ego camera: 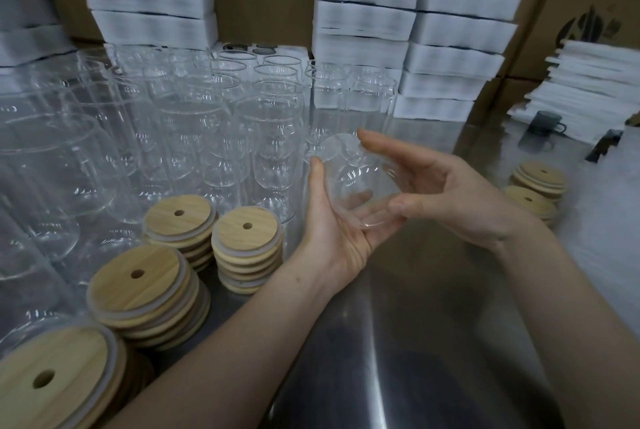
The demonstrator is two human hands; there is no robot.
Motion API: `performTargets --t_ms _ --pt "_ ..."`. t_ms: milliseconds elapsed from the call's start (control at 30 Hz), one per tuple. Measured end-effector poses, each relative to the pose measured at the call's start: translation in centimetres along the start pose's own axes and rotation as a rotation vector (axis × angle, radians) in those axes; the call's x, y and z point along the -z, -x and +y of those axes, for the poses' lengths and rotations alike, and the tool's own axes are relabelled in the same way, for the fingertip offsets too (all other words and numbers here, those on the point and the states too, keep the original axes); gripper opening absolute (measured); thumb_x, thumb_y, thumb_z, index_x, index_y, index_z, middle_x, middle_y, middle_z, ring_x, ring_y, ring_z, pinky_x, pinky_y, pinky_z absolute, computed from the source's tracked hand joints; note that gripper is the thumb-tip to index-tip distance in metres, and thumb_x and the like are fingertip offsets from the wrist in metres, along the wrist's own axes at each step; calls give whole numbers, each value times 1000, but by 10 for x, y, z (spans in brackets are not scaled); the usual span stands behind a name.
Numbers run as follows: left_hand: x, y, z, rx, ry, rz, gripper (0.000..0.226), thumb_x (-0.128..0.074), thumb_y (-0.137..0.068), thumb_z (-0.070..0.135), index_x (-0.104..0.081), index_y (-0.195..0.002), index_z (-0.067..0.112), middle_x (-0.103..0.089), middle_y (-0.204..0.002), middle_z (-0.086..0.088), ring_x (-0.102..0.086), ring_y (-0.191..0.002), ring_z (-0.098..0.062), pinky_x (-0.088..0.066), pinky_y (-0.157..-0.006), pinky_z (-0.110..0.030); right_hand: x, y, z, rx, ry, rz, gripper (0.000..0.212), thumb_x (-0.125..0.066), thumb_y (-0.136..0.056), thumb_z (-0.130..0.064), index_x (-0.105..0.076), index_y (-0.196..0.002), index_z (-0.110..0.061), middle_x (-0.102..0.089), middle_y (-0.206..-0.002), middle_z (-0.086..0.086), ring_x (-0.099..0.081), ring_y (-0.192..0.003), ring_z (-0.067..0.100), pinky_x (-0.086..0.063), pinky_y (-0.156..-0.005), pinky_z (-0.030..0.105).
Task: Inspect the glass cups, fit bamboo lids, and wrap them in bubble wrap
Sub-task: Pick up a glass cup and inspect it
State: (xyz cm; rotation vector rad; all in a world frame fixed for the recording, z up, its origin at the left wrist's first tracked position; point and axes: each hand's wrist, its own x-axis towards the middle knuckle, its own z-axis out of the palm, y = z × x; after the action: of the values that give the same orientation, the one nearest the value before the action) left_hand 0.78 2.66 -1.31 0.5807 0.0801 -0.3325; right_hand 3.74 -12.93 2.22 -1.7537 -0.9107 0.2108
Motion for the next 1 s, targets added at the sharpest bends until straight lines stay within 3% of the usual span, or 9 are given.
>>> performTargets --t_ms 133,233,333,433,600,733,867,1000 --pt "1 -2 0 19 23 -1 98 -39 -87 75 -35 -138 -9 -67 -80 -28 -70 -59 -32 -57 -48 -32 -3 -2 0 -4 70 48 65 -83 -68 -23 -61 -125 -43 -49 -146 -20 -37 -140 1 -30 -116 22" --pt "2 -5 -1 26 49 -24 100 -38 -86 75 -31 -141 -8 -65 -95 -33 -70 -61 -35 -57 -48 -31 -7 -2 -1 -13 145 95 65 -85 -64 -28 -59 -122 -43 -50 -143 -19 -40 -138 1 -38 -110 20" --pt "5 -9 -4 21 47 -65 97 -34 -88 76 -37 -140 -5 -66 -100 -29 -71 -71 -33 -61 -57 -32 -13 -3 -3 2 226 167 68 -88 -61 -25 -57 -119 -41 -52 -138 -13 -46 -132 3 -45 -99 18" --pt "9 -13 -5 25 17 -117 90 -28 -91 75 -56 -125 -3 -68 -103 -24 -72 -82 -30 -61 -68 -31 -21 -5 -5 58 308 253 68 -88 -57 -26 -55 -115 -35 -56 -130 -12 -51 -124 2 -42 -96 15" --pt "13 -17 -8 1 -90 -166 85 -22 -93 73 -64 -120 4 -69 -117 -17 -70 -101 -25 -59 -83 -33 -29 -8 -3 114 320 409 60 -85 -52 -43 -54 -102 -35 -60 -123 -10 -56 -120 5 -43 -96 20" --pt "14 -19 -9 -5 -100 -193 87 -20 -94 72 -77 -103 8 -71 -114 -15 -71 -101 -22 -59 -84 -33 -35 -10 2 171 266 477 37 -78 -73 -33 -52 -98 -29 -61 -118 -3 -57 -117 5 -41 -97 17" --pt "14 -21 -10 -24 -135 -150 82 -25 -93 73 -60 -126 6 -65 -125 -18 -71 -101 -27 -61 -79 -37 -38 -11 2 192 271 552 13 -53 -91 -38 -53 -97 -27 -64 -113 0 -61 -111 7 -45 -97 23" --pt "16 -23 -13 -40 -270 -140 78 -22 -92 74 -60 -111 8 -75 -97 -16 -74 -88 -27 -61 -74 -34 -35 -11 1 199 220 631 22 -42 -102 -13 -61 -91 -14 -67 -100 -3 -61 -93 -7 -44 -84 11"
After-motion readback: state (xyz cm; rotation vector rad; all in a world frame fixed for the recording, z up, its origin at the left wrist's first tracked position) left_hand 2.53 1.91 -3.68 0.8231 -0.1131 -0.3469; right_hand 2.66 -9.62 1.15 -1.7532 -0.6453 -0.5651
